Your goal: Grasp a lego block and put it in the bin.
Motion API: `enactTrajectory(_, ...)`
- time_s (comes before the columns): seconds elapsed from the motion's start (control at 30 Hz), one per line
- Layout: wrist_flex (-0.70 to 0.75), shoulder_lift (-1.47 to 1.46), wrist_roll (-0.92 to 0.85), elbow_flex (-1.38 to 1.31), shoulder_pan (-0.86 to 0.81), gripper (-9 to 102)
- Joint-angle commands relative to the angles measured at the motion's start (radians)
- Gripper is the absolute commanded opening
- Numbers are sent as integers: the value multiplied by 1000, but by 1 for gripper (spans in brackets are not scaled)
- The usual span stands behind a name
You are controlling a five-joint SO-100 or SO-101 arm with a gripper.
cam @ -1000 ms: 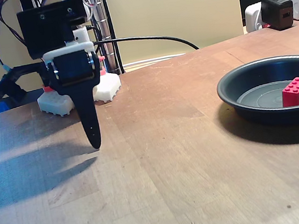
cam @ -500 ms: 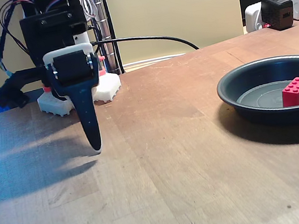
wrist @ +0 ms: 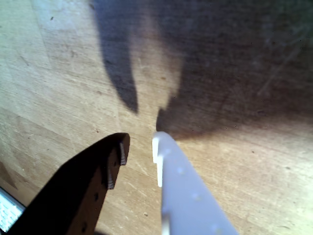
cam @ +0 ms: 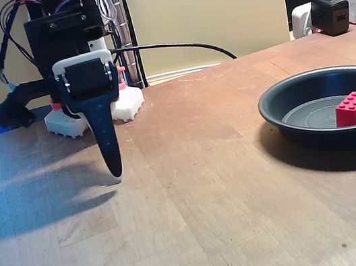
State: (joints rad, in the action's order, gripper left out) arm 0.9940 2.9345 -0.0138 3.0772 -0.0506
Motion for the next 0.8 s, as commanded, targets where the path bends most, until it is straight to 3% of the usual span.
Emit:
enactTrajectory(0.0,-9,8,-5,31,9,0)
enactTrajectory(0.77,2,5,-51,75,15,0)
